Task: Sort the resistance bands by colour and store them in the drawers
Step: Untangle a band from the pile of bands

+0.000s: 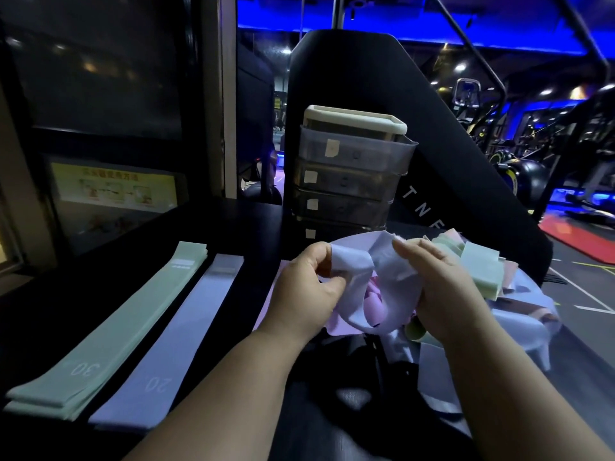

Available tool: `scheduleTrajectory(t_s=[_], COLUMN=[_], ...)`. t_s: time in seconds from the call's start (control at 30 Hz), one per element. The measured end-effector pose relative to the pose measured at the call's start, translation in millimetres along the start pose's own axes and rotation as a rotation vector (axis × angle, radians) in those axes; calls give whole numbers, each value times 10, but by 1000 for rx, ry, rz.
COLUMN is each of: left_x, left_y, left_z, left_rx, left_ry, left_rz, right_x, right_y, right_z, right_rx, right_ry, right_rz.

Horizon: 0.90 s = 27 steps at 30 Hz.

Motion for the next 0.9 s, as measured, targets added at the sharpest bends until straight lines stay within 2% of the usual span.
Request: scheduleTrajectory(t_s=[0.2,0.3,0.4,0.47,0.63,0.8,0.9], left_x=[-3,-13,-128,-191,-107,-134,-108], left_y=[-7,-16,-35,-42,-62,-77,-80], left_z=[-4,19,80,132,168,144,142], left_rx=[-23,-18,0,36,35,25,53], left_ry=[117,248,430,396,255,192,123], left_rz=[-10,7,131,181,81,117,78], right_x=[-116,-44,35,87,163,156,160], right_y=[28,28,33,34,27,20,19], right_z=[41,44,59,78,49,49,27], right_rx=[55,74,78,90,66,32,6], right_ry=[-19,-74,-98,-65,-54,-115,-160], right_rz=[109,26,-51,-100,-180,-178,-181])
Point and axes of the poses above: each hand's wrist, its own y-axis towards the middle knuckle, its own x-axis out of the palm, z = x × y, the point moved 9 cm from there along y, towards the middle knuckle, and after that the axes turned 9 degrees about -z, right-handed, at the moved point
